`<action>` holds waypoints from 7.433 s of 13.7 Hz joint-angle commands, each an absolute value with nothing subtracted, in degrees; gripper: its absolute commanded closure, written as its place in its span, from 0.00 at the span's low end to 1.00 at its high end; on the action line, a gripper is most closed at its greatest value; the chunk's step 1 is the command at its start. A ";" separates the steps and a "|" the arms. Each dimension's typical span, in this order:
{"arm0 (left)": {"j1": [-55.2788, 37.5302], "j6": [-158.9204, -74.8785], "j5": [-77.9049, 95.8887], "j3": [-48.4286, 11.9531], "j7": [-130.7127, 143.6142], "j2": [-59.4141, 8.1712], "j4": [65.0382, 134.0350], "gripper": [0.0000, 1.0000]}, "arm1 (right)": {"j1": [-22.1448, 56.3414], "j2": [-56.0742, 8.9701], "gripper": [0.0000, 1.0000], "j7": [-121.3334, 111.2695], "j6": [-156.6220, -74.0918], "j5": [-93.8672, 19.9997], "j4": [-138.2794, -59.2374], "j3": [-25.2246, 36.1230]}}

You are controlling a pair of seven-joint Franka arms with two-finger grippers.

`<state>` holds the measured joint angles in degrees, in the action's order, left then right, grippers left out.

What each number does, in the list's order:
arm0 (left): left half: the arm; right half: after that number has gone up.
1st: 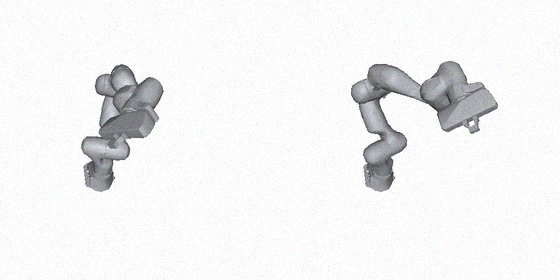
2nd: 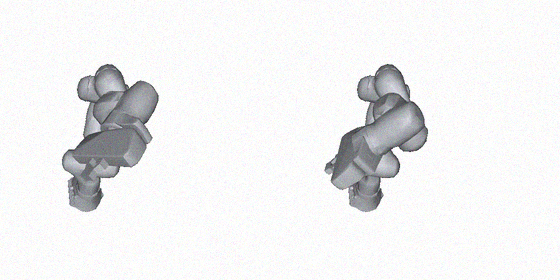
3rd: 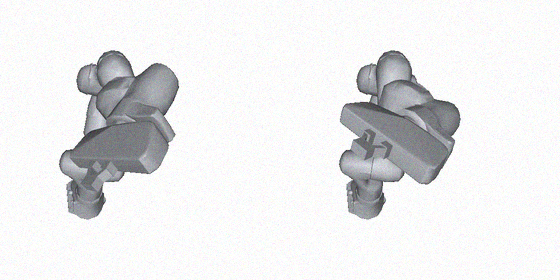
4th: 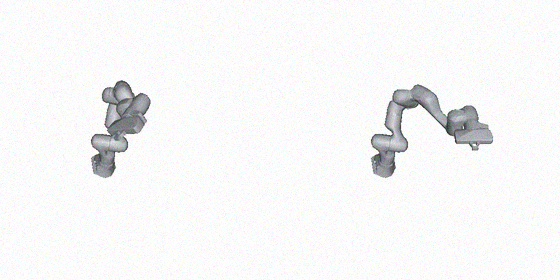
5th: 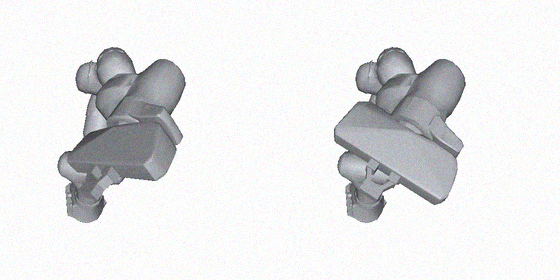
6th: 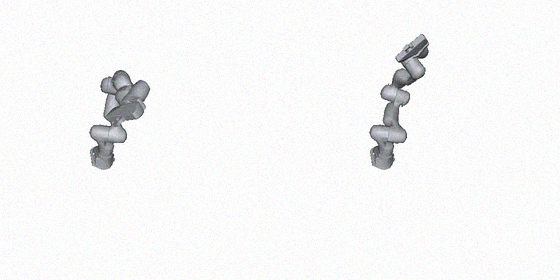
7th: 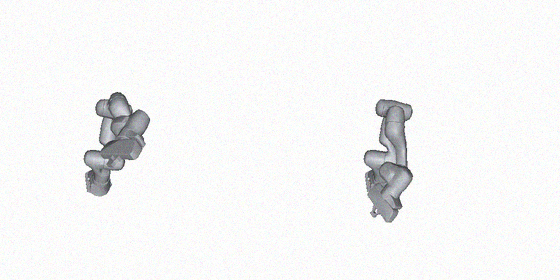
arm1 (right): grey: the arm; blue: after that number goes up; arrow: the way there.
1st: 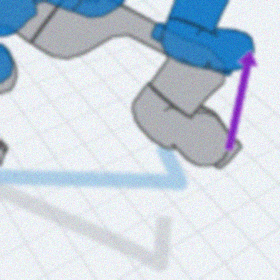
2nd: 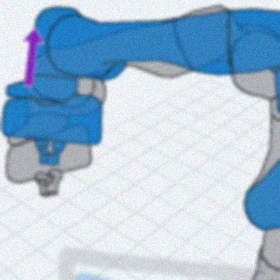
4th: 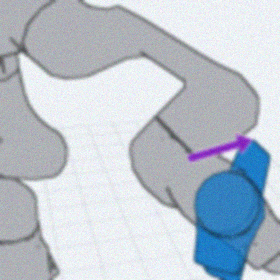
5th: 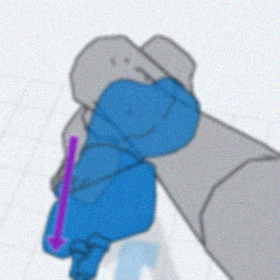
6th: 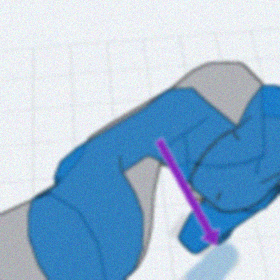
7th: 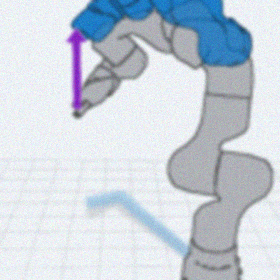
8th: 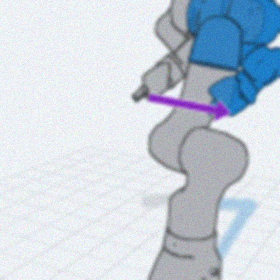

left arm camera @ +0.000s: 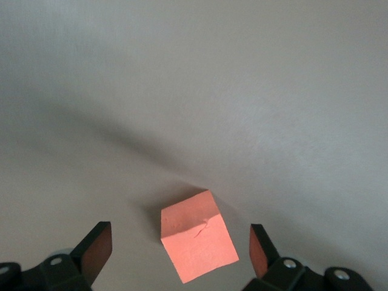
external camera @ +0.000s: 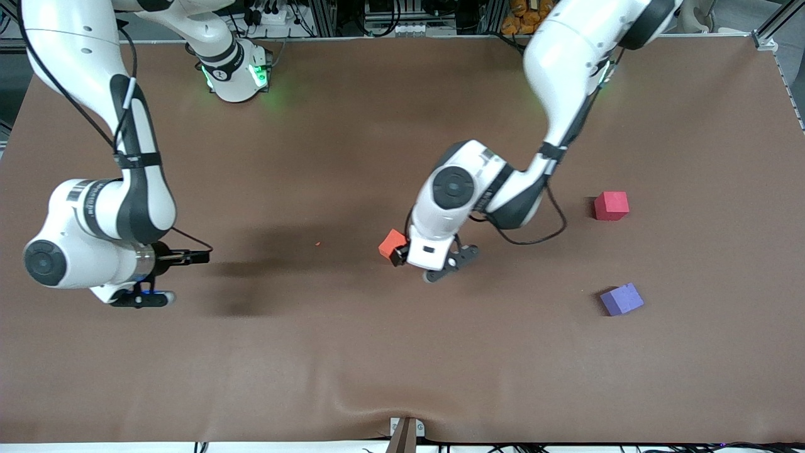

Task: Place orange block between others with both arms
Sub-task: 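Set down the orange cube while the left gripper reaches toward it, then grasp the orange cube with the left gripper while the right gripper withdraws, then carry the orange cube with the left gripper toward the pink cube, then lower the orange cube between the pink and purple cubes, open the left gripper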

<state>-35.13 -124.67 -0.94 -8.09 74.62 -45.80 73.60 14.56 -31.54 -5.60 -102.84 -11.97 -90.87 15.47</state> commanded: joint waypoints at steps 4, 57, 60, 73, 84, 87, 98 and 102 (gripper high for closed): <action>-38.76 -127.43 -0.18 -5.71 86.64 -49.48 70.58 0.00 | 20.82 -27.17 0.00 -0.18 -94.23 -12.22 -91.93 15.12; -10.20 -114.23 1.93 0.09 29.73 -22.95 97.18 0.96 | -5.54 -2.20 0.00 6.24 -81.47 -2.20 -81.74 -0.62; -6.78 -121.79 1.76 0.17 21.38 -20.92 105.97 0.95 | -5.54 -2.20 0.00 6.33 -81.47 -2.20 -81.74 -0.62; -0.27 -134.56 1.76 0.09 -0.25 -25.40 112.50 0.82 | -5.54 -2.20 0.00 6.33 -81.47 -2.55 -81.65 -0.62; 2.72 -139.31 2.37 -0.35 -10.46 -27.60 114.43 0.73 | -5.45 -2.28 0.00 6.24 -81.47 -2.81 -81.74 -0.62; 2.72 -139.31 3.16 -1.23 -10.28 -27.51 114.43 0.73 | -5.19 -2.29 0.00 6.15 -81.47 -2.99 -81.74 -0.62; 3.42 -139.31 4.22 -1.58 -10.46 -28.04 114.43 0.67 | -4.57 -2.99 0.00 6.15 -81.30 -2.99 -81.74 -0.97; 3.95 -139.31 4.31 -1.58 -10.37 -28.13 114.35 0.00 | -2.37 -2.99 0.00 6.24 -80.95 -0.18 -81.74 -0.88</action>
<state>3.10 -138.25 2.72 -1.00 -9.21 -28.33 113.79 -3.03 -2.36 5.82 -81.83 -2.11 -83.06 -0.78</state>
